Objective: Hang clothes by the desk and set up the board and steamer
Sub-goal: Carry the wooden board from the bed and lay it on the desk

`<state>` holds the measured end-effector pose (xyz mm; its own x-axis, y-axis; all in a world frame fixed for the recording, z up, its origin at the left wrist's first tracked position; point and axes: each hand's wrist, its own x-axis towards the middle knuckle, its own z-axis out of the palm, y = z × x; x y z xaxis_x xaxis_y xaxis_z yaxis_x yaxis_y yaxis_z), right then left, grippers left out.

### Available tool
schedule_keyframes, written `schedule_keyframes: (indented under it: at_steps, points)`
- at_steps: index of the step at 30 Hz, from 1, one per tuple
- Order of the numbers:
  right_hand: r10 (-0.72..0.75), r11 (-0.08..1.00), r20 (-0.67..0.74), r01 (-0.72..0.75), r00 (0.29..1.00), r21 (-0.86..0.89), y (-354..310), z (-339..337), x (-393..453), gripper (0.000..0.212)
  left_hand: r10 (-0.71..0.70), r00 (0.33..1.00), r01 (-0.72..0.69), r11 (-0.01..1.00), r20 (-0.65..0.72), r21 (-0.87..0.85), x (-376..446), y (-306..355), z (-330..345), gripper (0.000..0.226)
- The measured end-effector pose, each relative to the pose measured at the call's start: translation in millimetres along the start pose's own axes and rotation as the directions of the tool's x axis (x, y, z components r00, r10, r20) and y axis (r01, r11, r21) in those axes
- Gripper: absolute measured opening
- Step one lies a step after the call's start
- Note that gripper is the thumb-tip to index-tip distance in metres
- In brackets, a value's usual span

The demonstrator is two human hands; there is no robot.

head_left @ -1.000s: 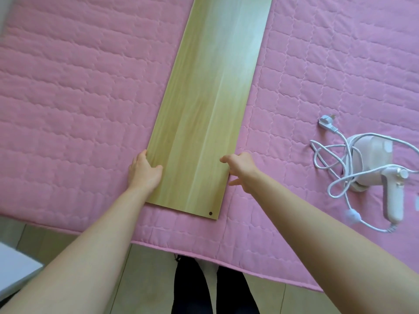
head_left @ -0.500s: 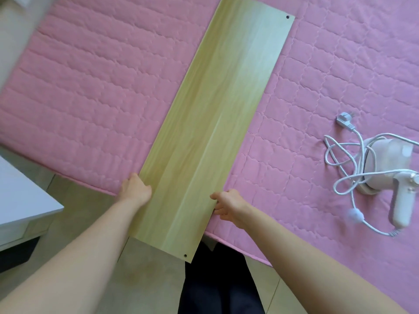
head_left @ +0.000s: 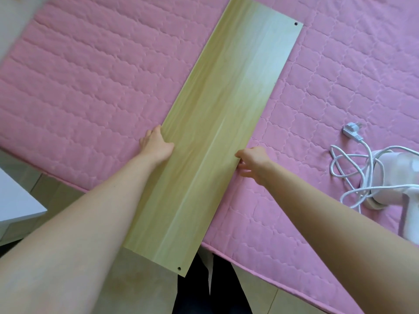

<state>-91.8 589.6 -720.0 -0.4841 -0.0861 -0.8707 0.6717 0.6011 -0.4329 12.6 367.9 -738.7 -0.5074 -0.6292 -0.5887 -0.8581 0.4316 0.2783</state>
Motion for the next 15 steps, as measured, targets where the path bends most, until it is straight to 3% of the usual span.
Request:
schedule_keyframes:
  at_steps: [3, 7, 15]
  points:
    - [0.018, 0.999, -0.015, -0.018, 1.0, 0.03, 6.2, 8.7, -5.1, 0.005, -0.027, 0.999, 0.027, 1.0, -0.018, 0.007, -6.4, -5.9, 2.7, 0.075]
    - [0.066, 0.997, -0.006, -0.066, 0.998, -0.027, 27.1, 31.6, -15.7, 0.011, -0.102, 0.994, 0.103, 0.994, -0.037, 0.027, -20.1, -24.9, 2.0, 0.069]
    - [0.241, 0.971, 0.212, -0.234, 0.947, -0.057, 82.5, 77.9, -63.3, 0.016, -0.197, 0.977, 0.169, 0.953, 0.088, 0.251, -51.2, -98.1, -2.6, 0.066]
